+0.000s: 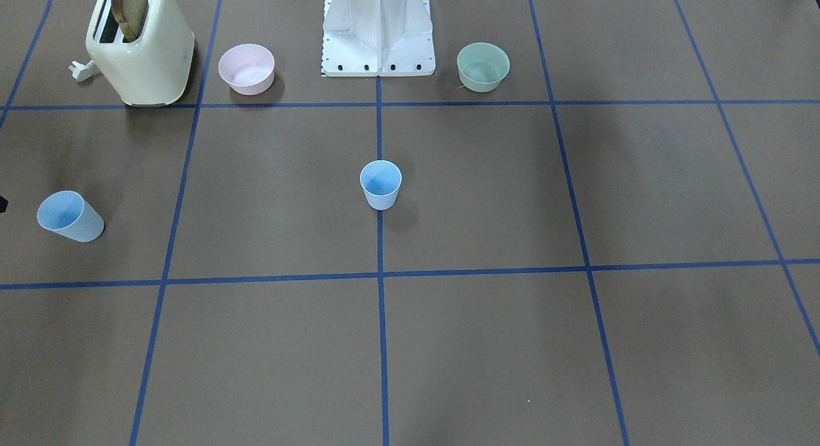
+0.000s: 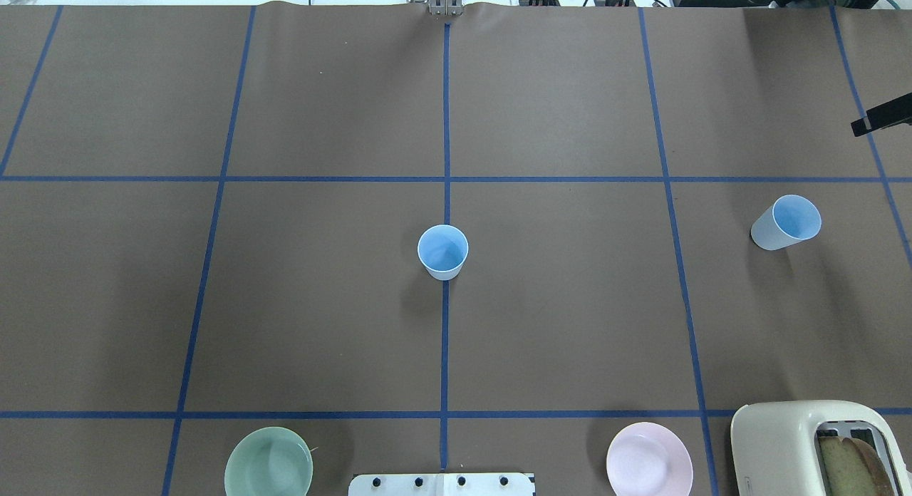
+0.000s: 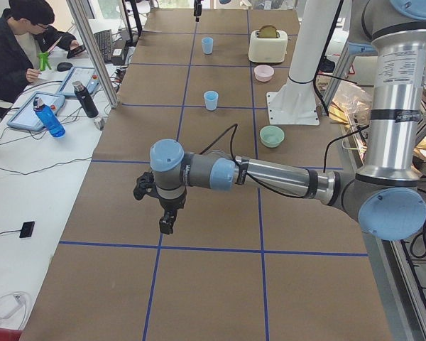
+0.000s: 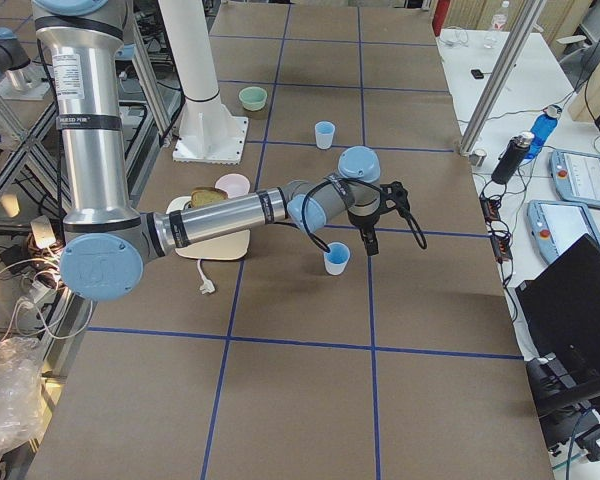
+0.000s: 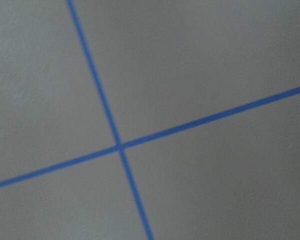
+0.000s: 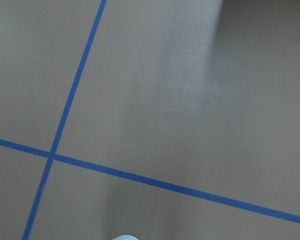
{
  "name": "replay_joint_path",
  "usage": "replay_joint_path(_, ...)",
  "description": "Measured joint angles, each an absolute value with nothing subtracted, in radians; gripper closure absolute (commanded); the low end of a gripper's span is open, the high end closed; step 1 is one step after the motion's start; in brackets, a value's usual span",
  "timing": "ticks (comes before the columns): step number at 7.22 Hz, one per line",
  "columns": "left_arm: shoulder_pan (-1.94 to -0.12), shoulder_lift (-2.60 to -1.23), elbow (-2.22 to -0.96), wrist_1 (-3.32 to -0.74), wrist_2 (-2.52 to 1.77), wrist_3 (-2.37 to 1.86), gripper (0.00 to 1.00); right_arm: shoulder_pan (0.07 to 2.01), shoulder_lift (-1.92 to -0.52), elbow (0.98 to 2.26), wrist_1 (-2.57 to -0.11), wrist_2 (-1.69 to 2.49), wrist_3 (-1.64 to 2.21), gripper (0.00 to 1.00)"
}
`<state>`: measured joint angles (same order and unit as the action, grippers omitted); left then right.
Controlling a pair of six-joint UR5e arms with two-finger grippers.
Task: Stack blue cups with both arms
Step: 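Lower the right gripper onto the other light-blue cup and grasp it, then lift the cup with the right gripper and carry it above the center cup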
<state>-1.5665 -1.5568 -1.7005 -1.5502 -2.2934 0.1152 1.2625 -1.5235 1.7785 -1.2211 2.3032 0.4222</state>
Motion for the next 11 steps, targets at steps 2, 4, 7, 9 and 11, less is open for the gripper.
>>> replay_joint_path(2, -1.609, -1.537, -1.694, -1.533, -2.295, 0.119, 0.02, 1.222, -1.554, 1.782, -1.218, 2.271, 0.426, 0.00)
replay_joint_path(4, -1.613, -1.536, -1.696, -1.519, -2.296, 0.120, 0.02, 1.171, -1.576, 1.766, -1.214, 2.232, 0.423, 0.01)
replay_joint_path(7, -1.614, -1.537, -1.699, -1.516, -2.296, 0.120, 0.02, 1.098, -1.579, 1.692, -1.155, 2.172, 0.423, 0.30)
replay_joint_path(9, -1.613, -1.537, -1.699, -1.516, -2.296, 0.120, 0.02, 1.081, -1.568, 1.631, -1.078, 2.168, 0.429, 1.00)
replay_joint_path(11, -1.612, -1.537, -1.697, -1.517, -2.297, 0.120, 0.02, 1.079, -1.567, 1.629, -1.059, 2.176, 0.431, 1.00)
